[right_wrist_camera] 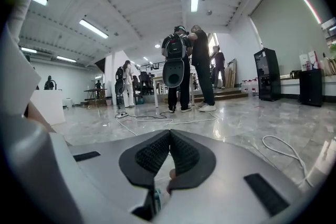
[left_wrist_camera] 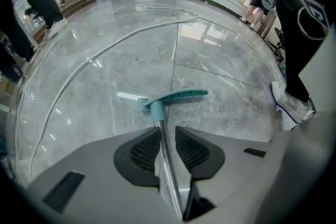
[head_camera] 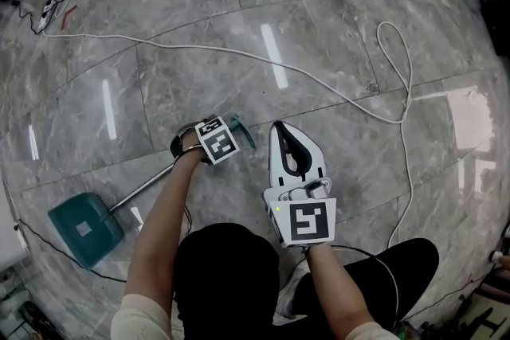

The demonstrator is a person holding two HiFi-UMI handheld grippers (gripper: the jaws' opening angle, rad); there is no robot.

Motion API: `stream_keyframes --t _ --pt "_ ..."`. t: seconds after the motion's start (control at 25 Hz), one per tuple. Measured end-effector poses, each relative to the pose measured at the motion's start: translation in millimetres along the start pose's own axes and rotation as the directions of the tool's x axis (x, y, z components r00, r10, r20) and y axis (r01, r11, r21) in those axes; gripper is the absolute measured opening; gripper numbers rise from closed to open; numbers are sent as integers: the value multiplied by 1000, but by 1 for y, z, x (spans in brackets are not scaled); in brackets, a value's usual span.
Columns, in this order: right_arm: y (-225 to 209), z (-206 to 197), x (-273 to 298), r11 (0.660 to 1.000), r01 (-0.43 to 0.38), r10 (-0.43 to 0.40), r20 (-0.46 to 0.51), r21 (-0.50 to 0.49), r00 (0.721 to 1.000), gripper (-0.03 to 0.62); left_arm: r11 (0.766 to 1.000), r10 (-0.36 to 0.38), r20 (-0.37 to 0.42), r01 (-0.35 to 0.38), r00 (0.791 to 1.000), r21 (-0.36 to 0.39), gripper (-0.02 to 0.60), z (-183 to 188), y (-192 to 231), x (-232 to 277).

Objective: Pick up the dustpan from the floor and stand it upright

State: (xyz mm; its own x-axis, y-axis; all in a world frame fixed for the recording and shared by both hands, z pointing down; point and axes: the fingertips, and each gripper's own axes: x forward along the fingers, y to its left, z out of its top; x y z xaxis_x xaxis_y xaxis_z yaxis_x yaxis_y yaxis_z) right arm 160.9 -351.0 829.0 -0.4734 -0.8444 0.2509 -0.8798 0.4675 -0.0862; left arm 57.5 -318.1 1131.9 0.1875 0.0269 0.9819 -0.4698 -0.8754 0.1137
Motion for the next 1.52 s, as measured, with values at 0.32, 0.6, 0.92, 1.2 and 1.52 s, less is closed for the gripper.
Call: stream_keyframes --t 0.32,0.6,0.92,1.2,1.52 --pt "-1 7 -2 1000 22 -21 63 -5 998 17 1000 -17 16 18 1000 -20 64 -3 4 3" --pt "-4 1 -2 999 28 -27 52 -17 998 17 996 -12 66 18 998 -84 26 1 5 0" --pt "-5 -7 12 1000 8 -7 43 -15 999 17 996 58 146 -47 988 -73 9 16 24 -26" --pt "4 -18 18 1000 -12 13 23 -9 1000 17 997 61 42 -59 997 -49 28 -10 19 -3" --pt "4 -17 18 1000 -7 7 18 -12 1000 17 996 -70 32 72 997 -52 146 -1 0 -3"
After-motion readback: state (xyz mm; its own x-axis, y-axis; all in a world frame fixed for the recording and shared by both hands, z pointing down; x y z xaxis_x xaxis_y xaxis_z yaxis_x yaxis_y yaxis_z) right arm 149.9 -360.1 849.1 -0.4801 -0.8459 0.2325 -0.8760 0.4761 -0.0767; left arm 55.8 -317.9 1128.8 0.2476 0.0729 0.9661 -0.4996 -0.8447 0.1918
